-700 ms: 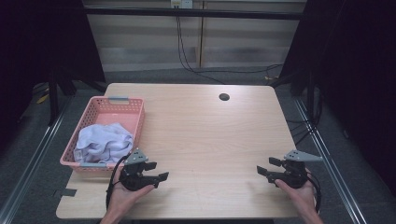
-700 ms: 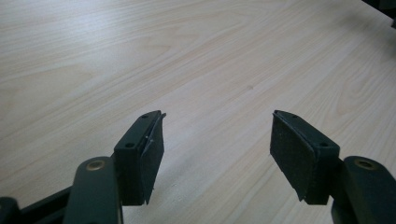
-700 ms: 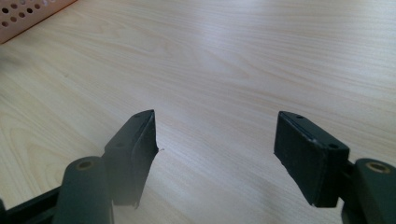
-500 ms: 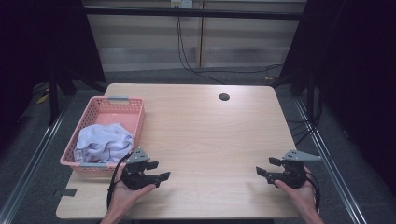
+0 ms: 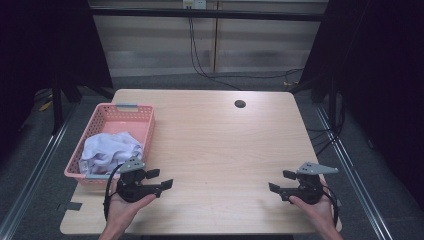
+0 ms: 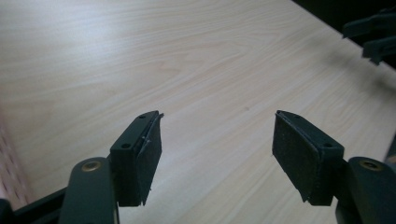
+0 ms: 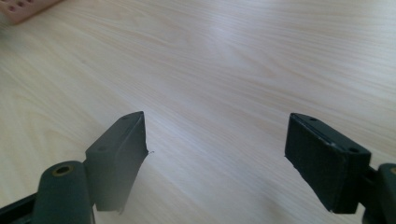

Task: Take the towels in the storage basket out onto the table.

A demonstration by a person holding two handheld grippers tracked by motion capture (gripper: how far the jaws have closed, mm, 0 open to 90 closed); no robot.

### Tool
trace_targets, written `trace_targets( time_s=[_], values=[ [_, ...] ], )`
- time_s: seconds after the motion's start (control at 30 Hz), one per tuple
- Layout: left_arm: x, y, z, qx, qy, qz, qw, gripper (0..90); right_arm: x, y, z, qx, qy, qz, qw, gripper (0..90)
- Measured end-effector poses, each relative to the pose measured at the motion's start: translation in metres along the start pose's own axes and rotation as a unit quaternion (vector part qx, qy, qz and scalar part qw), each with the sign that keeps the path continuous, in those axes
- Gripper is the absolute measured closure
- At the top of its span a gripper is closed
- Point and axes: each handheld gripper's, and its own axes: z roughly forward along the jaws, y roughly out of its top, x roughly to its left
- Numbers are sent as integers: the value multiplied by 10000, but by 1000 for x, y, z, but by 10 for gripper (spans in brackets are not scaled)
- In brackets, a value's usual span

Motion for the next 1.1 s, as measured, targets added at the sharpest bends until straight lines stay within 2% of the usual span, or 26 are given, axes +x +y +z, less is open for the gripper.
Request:
trace_targets(
  time_s=[0.03,0.07,0.1,0.13,0.17,0.2,0.27,0.3,0.33,0.37,0.43,0.5,0.53,0.57,0.63,0.8,0.87,0.9,1.03,1.07,1.1],
  values=[
    [0,-2,-1,68,159,76,9998,324,0,0,0,0,0,0,10000,205],
    [0,-3,-4,122,330,198,9992,317,3,0,3,85,-21,-109,9999,203],
    [3,-5,-7,121,235,133,9996,317,3,0,3,85,-21,-109,9999,203],
    [7,-5,-11,101,84,-69,9999,318,4,0,4,134,29,-66,9999,197],
    [9,-4,-15,130,131,-113,9998,314,4,-1,5,126,157,22,9998,196],
    [10,1,-25,145,406,140,9990,297,6,0,7,218,241,-42,9995,198],
    [12,3,-30,135,472,163,9987,294,6,0,7,204,201,-55,9996,193],
    [15,5,-37,137,666,262,9973,282,6,1,6,158,229,-48,9996,190],
    [17,6,-40,121,738,287,9968,271,6,2,4,105,227,-25,9997,191],
    [21,7,-44,114,716,243,9971,265,5,1,3,61,228,1,9997,191],
    [29,10,-54,85,869,199,9960,256,4,-1,2,80,257,38,9996,190],
    [38,14,-63,61,908,72,9958,253,4,-1,2,100,277,44,9996,190],
    [46,17,-72,25,1090,43,9940,248,3,-2,2,118,269,40,9996,190],
    [51,19,-76,5,1112,0,9938,244,3,-1,3,112,259,-2,9996,195],
    [55,21,-79,7,1138,-39,9935,244,2,-1,2,96,255,-56,9996,214],
    [78,37,-89,183,1419,-37,9897,225,2,-1,4,127,225,-53,9997,197],
    [83,44,-91,194,1567,-24,9875,226,1,-1,5,146,223,-37,9996,197],
    [86,47,-92,195,1590,-15,9871,226,2,-1,5,171,208,-58,9996,197],
    [97,59,-91,281,1713,65,9848,235,4,-2,6,210,261,-133,9994,198],
    [105,64,-89,290,1763,7,9839,231,4,-2,8,234,285,-128,9992,197],
    [105,64,-89,290,1763,7,9839,231,4,-2,8,234,285,-128,9992,197]
  ],
)
